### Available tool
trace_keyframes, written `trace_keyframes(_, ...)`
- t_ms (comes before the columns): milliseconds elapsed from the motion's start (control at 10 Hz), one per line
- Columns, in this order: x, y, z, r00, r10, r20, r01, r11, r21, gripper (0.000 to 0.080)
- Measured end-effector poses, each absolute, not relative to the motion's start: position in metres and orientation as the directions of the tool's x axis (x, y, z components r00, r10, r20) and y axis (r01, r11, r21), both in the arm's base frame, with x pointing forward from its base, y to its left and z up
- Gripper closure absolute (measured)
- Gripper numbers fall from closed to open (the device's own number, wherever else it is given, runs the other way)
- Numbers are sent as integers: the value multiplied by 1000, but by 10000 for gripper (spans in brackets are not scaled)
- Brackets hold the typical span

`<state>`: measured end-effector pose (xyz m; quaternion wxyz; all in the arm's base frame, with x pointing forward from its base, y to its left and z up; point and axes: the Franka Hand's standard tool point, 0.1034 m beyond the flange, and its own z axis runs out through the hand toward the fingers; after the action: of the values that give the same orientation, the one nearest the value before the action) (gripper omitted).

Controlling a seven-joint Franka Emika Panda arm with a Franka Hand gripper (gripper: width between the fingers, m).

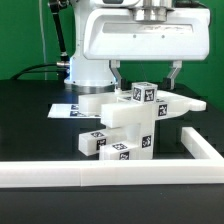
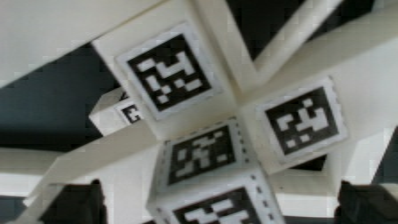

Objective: Assemble chair

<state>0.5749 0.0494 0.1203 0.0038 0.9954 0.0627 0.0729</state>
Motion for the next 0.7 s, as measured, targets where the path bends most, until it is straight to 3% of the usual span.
trace_keyframes(100,575,49,120,982,124,145,122,-992,17,151)
trace_keyframes(200,575,49,120,982,122,144,121,-993,17,244)
trace_keyframes(300,575,49,120,982,122,144,121,-993,16,424)
trace_keyframes(400,575,49,120,983,112,145,111,-994,15,424)
trace_keyframes(500,575,49,120,985,95,145,94,-995,13,515)
trace_keyframes(700,575,49,120,987,61,146,61,-998,6,515)
